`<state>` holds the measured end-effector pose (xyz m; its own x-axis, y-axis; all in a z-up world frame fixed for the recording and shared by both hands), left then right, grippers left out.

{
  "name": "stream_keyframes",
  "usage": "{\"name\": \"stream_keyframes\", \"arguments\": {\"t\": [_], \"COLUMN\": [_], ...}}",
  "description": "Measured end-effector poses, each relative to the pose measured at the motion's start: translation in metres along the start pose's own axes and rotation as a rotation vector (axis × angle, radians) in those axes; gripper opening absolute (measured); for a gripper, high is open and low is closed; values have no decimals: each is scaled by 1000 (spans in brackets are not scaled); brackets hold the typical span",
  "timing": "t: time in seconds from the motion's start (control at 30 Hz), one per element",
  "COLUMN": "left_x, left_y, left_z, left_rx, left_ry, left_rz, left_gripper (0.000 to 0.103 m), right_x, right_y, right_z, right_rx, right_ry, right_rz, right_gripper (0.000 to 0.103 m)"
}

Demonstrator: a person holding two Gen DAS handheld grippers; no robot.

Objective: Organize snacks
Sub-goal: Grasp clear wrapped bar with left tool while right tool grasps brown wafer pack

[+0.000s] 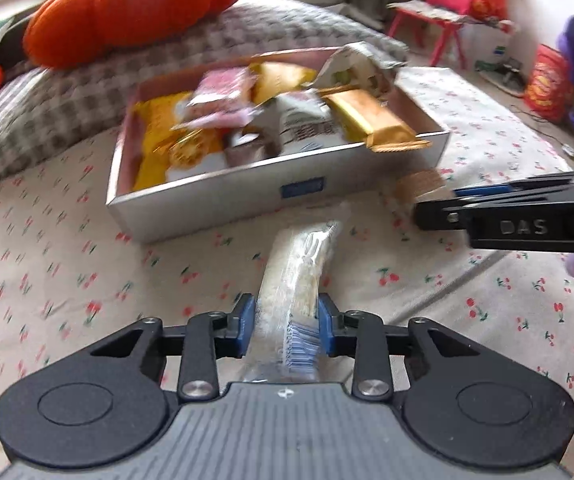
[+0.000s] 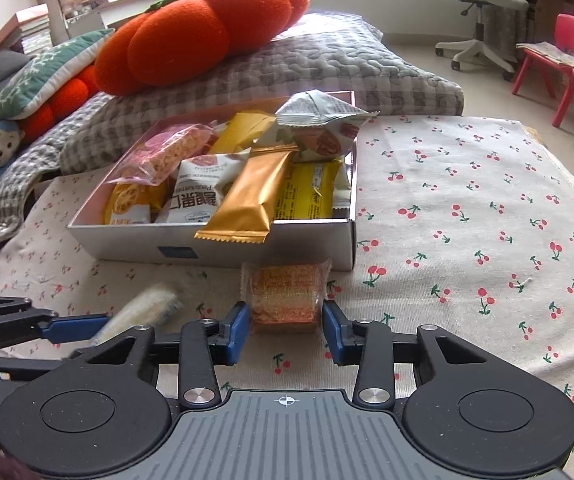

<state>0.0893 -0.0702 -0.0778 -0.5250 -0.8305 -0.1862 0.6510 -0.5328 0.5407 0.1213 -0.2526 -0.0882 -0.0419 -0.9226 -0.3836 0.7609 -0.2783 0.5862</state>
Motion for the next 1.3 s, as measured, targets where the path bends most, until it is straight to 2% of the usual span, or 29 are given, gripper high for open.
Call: {"name": "stream_keyframes", "arguments": {"t": [0.23,0.37,0.47,0.5,0.57,0.67,0.77,0.93,1.1,1.2,1.27,1.3], "left_x": [-12,-21,-22,-22,-21,-19,-17,-21,-23,-25,-26,-26], "left_y": [-17,-24,-26,-27,-27,-24,-23,-24,-24,-24,-24,-24], "left_z": [10,14,13,11,10,7,5,4,6,6,7,7], "left_rx": [-24,-11,9,14,30,39,31,22,22,19,19,20], "left_ry": [22,27,20,20,18,-7,-29,-39,-34,-36,-37,-38], "left_rz": [75,127,98,86,65,34,21,47,60,74,81,85], "left_gripper": [30,30,34,35,37,51,55,50,36,33,31,31], "right_x": [9,13,16,16,16,14,7,-1,-2,-4,-5,-6], "right_y": [-4,-9,-15,-17,-19,-20,-18,-18,-14,-13,-14,-15], "right_z": [10,15,17,17,17,19,16,5,-2,-4,-5,-6], "right_rx": [-5,-21,-26,-24,-21,-8,1,1,22,35,41,45], "right_ry": [4,6,4,1,-5,5,7,-36,-70,-87,-102,-108], "right_rz": [2,10,32,41,64,78,91,110,87,84,93,100], "right_gripper": [37,32,33,38,42,61,67,67,67,67,64,56]}}
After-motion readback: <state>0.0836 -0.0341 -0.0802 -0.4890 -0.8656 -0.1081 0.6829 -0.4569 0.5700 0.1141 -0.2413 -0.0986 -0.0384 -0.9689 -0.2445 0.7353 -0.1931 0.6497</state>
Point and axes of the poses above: each gripper's, at about its wrist camera, not at the fingertips, and z roughly against the way its jaws point, x to its right, y to its top, the point moved 4 cm from there along -z, roughly the way its jaws point, and after that the axes turned 14 degrees about -z, right-handed, at the moved point
